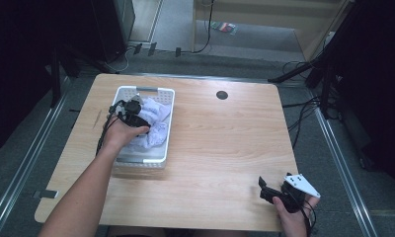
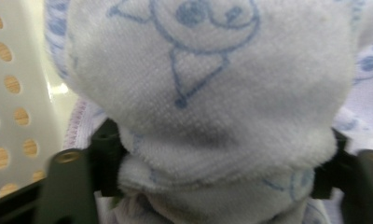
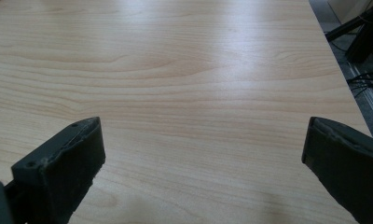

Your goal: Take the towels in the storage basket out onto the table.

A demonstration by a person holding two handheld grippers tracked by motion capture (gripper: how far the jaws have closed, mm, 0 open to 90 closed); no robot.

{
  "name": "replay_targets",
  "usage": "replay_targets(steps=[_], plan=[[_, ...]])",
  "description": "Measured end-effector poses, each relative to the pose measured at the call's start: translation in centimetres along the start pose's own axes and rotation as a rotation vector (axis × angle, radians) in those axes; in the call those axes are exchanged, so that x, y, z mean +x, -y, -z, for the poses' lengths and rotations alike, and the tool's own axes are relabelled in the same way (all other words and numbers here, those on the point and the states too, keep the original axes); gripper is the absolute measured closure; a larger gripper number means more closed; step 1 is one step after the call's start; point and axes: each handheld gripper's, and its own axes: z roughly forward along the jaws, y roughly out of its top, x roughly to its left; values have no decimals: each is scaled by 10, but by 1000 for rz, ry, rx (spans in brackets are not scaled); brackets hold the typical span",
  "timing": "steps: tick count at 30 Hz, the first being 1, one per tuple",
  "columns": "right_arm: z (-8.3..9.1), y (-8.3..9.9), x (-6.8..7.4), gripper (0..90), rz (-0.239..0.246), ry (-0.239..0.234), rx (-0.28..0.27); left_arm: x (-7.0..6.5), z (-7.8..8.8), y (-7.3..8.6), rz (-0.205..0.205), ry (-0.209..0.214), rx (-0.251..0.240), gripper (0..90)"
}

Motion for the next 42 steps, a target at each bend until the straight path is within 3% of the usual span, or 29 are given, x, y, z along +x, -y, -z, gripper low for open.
replay_targets(steps=[7,13,18,29,42], plan=[[1,0,2,0,26,-6,-9,0,6,1,-8,17,4,520],[0,0,2,0,26,-9,-10,4,14,3,-32,59,3,575],[0,0,2,0,21,-11,-10,6,26,4,-54,84,-28,596],[1,0,1,0,9,-15,-12,15,78,-5,-56,89,-66,594],[0,0,1,0,8,-13,-11,20,137,-14,-80,46,-140,587]])
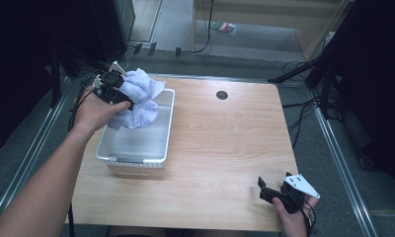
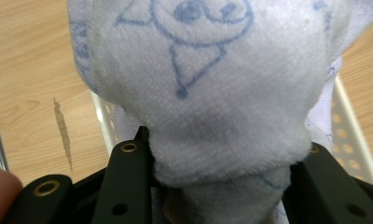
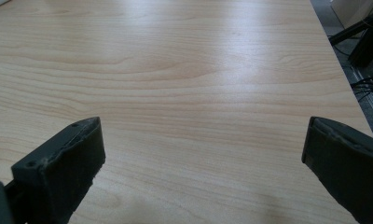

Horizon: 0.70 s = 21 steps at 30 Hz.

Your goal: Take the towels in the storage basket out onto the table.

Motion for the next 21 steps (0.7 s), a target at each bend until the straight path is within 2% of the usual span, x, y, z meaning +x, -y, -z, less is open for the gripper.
replay_targets(steps=[2,5,7,10,11,15,21], plan=[[0,0,0,0,-2,1,0,-3,7,-3,-5,3,-5,586],[0,0,0,0,-1,2,0,-8,14,-7,-13,31,-1,584],[0,0,0,0,-1,2,1,-12,17,-10,-32,37,-6,583],[0,0,0,0,0,2,1,-21,20,-14,-39,43,-10,582],[0,0,0,0,-1,2,1,-24,21,-16,-57,45,-5,582],[0,0,0,0,-2,1,2,-39,23,-22,-73,49,-19,580],[0,0,0,0,-2,3,2,-65,19,-31,-110,85,-35,576]])
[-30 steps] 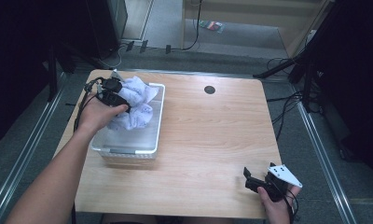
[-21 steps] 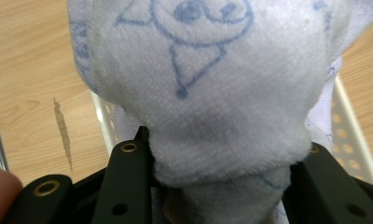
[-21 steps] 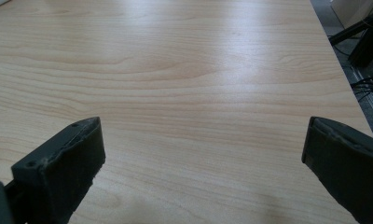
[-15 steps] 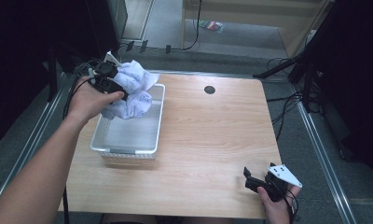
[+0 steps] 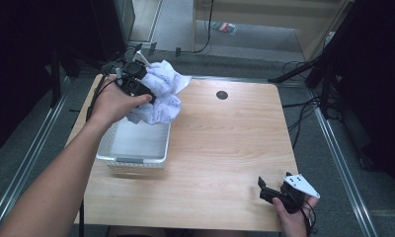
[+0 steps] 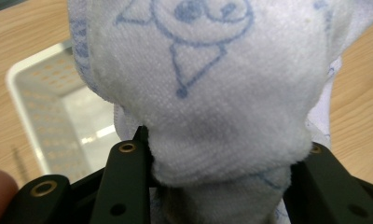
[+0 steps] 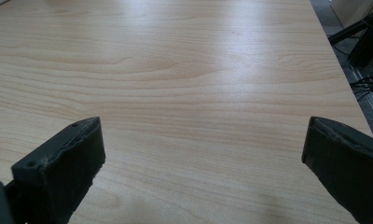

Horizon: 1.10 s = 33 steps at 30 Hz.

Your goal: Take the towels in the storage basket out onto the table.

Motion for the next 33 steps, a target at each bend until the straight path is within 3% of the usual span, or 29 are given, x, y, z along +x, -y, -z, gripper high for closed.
replay_targets(steps=[5,19,33], plan=[[0,0,0,0,0,-1,0,-19,-10,-8,-13,35,3,573],[0,0,0,0,2,4,3,-69,-23,-28,-79,82,-5,567],[0,0,1,0,9,5,4,-103,-50,-35,-118,116,-2,559]])
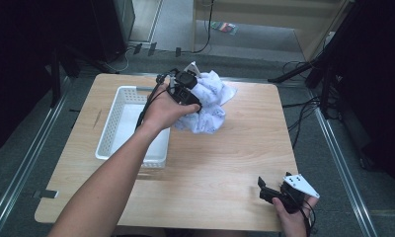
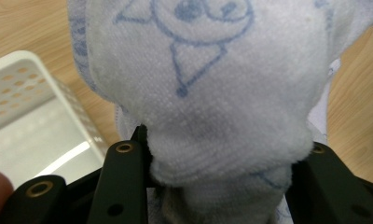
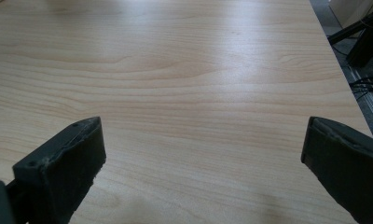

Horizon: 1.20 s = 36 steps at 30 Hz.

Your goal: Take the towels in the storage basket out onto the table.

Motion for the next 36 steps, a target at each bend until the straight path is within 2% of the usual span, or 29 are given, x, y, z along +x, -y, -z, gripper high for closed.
replay_targets(steps=[7,16,19,22,23,25,28,30,33,36], plan=[[0,0,0,0,-3,-1,-5,-8,-24,2,0,15,12,549],[0,0,0,0,-1,-2,-5,-19,-68,15,11,35,60,532],[0,0,0,2,2,-3,-1,-21,-82,21,-6,8,79,518],[0,0,0,6,-6,-1,-2,-19,-96,29,-15,10,88,491],[0,0,0,6,-8,-3,-4,-19,-102,33,-34,16,97,479],[0,0,-1,7,-10,-4,-4,-19,-111,37,-58,21,125,440],[0,0,-1,10,-14,-7,-4,-21,-117,41,-57,20,132,346],[0,0,-2,14,-21,-4,-3,-23,-114,41,-56,5,117,289],[0,0,-2,16,-27,-5,-5,-23,-110,40,-64,-7,136,194],[0,0,-2,17,-22,-3,-6,-22,-104,39,-36,-6,131,98]])
